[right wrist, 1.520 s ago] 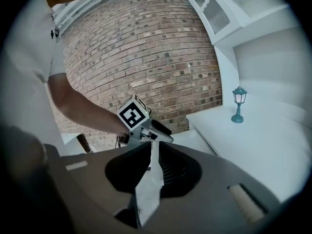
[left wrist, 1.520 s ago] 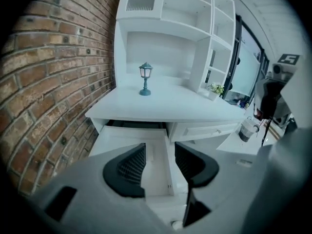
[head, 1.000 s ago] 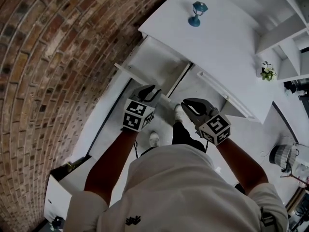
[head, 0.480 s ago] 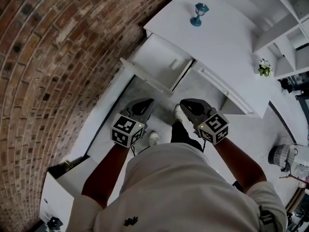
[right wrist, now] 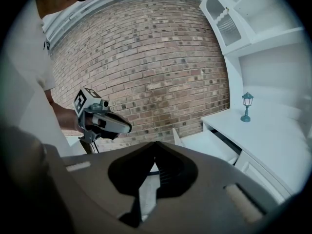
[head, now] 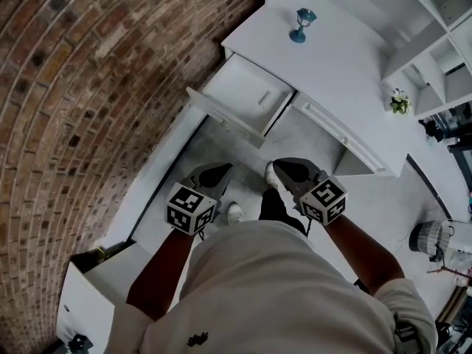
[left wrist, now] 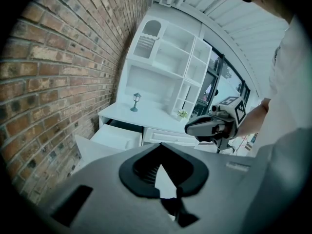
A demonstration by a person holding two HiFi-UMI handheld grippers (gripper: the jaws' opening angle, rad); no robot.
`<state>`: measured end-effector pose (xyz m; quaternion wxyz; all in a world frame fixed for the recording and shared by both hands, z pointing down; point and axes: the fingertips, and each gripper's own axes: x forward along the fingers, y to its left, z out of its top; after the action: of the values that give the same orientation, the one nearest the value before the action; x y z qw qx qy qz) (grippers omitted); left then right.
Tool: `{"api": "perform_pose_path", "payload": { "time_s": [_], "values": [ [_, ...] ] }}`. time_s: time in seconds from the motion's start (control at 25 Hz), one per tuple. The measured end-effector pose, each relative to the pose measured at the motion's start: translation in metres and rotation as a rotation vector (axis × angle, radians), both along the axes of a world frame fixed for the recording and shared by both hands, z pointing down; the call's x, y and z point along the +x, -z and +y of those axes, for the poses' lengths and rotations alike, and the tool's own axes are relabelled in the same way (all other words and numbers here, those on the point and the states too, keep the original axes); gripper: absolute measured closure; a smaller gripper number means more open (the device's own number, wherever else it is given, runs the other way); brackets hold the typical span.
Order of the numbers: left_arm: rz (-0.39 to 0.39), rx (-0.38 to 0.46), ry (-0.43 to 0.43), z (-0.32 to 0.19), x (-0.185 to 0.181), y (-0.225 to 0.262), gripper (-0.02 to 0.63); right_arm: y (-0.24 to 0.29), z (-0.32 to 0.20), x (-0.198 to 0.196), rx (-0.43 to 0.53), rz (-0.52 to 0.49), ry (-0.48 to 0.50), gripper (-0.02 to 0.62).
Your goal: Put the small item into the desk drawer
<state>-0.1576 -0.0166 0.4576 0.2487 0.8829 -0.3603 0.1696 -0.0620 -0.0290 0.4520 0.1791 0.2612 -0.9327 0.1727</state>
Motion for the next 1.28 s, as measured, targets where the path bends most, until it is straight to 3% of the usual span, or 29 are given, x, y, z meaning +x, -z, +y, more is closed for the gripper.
{"api": "perform_pose_path", "payload": {
  "time_s": [1.28],
  "values": [
    [-0.026, 0.032, -0.056, 0.025, -0.013, 0.011, 0.601, 0.017, 0.025, -0.019, 0.041, 0.012, 0.024, 0.584]
  ]
}}
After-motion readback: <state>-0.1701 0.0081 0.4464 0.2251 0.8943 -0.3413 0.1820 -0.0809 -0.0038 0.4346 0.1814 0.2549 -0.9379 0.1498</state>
